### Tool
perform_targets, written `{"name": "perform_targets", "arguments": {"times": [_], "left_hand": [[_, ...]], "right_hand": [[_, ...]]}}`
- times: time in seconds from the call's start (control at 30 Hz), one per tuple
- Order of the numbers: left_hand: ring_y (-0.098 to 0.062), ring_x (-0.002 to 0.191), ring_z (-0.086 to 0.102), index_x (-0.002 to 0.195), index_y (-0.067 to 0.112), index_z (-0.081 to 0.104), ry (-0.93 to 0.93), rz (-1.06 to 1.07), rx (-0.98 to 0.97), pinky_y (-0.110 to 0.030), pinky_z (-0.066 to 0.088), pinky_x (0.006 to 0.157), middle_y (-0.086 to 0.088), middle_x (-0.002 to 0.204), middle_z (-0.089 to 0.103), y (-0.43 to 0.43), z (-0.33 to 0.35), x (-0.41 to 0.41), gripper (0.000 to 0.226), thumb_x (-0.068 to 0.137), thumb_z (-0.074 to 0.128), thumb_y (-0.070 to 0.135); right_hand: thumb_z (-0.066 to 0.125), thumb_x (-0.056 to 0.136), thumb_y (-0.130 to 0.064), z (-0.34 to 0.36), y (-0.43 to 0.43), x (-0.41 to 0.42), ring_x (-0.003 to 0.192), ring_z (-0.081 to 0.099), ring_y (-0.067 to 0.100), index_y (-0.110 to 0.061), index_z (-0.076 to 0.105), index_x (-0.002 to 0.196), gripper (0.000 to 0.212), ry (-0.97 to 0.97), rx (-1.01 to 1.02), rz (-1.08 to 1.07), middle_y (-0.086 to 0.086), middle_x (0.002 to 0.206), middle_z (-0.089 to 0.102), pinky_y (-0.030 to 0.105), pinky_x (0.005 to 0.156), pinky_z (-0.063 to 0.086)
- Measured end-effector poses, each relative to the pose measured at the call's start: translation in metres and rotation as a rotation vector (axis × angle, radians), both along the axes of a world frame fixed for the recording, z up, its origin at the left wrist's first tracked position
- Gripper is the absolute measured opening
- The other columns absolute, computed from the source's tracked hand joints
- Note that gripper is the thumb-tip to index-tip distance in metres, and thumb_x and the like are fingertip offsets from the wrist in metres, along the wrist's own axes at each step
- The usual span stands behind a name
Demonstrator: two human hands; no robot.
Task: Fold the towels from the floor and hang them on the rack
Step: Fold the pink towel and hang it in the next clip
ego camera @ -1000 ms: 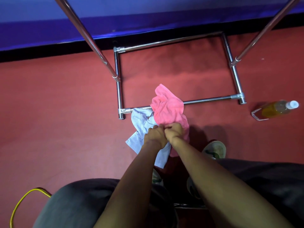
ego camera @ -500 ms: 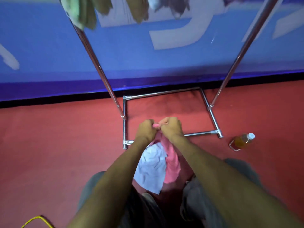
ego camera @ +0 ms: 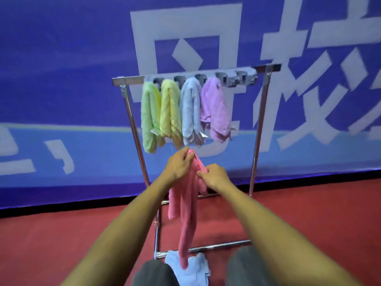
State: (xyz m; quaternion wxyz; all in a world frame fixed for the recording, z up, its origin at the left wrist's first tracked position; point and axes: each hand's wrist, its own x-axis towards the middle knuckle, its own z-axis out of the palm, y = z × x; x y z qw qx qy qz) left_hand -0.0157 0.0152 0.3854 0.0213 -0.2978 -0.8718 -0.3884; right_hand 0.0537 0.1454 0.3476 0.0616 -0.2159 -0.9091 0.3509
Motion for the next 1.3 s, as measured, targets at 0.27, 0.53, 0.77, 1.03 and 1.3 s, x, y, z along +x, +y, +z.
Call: {"name": "perform_targets", "arguments": {"times": [0.27,0.53,0.77,1.03,1.3], "left_hand": [[-0.017,0.076,0.055,0.085,0.019,0.058,0.176,-0.096,-0.266,-0.032,0.040,0.066,0.004,0.081,0.063,-0.032,0.109,0.054,0.043,0.071,0.086,0.049],[-0.028,0.084,0.062,0.085,0.023,0.064,0.364,0.192,-0.159,-0.030,0.041,0.065,-0.003,0.085,0.067,-0.030,0.176,0.102,0.010,0.087,0.055,0.025],[-0.021,0.056,0.051,0.064,0.006,0.060,-0.101,0.123,0.236,-0.028,0.042,0.053,-0.005,0.059,0.054,-0.018,0.167,0.108,0.018,0.071,0.058,0.022],[-0.019,0.070,0.065,0.100,0.005,0.072,-0.527,0.095,0.696,-0.025,0.050,0.055,-0.011,0.092,0.074,0.015,0.189,0.131,0.031,0.093,0.058,0.031],[-0.028,0.097,0.066,0.099,0.011,0.067,-0.652,0.070,0.827,-0.041,0.051,0.102,-0.016,0.105,0.071,-0.003,0.201,0.126,0.071,0.101,0.021,0.065]], "right_hand": [[0.048,0.101,-0.036,0.146,0.000,0.046,0.110,0.062,0.040,-0.006,0.070,0.109,0.038,0.333,-0.043,-0.155,0.024,0.119,0.067,0.037,0.087,0.048],[0.058,0.091,-0.063,0.240,-0.026,0.095,0.082,0.056,0.024,-0.014,0.059,0.080,0.050,0.313,0.277,0.201,0.007,0.085,0.059,0.033,0.069,0.038],[0.085,0.072,-0.021,0.303,-0.025,0.116,0.087,0.066,0.025,-0.016,0.066,0.084,0.023,-0.029,0.851,0.227,0.004,0.085,0.066,0.034,0.073,0.055],[0.066,0.077,-0.040,0.216,-0.015,0.108,0.090,0.070,0.031,-0.008,0.067,0.110,0.046,0.297,-0.404,-0.188,0.010,0.096,0.070,0.038,0.076,0.058],[0.044,0.081,-0.084,0.163,-0.016,0.122,0.113,0.069,0.033,-0.019,0.069,0.121,0.080,0.238,-0.878,0.317,0.016,0.117,0.073,0.049,0.098,0.055]]}}
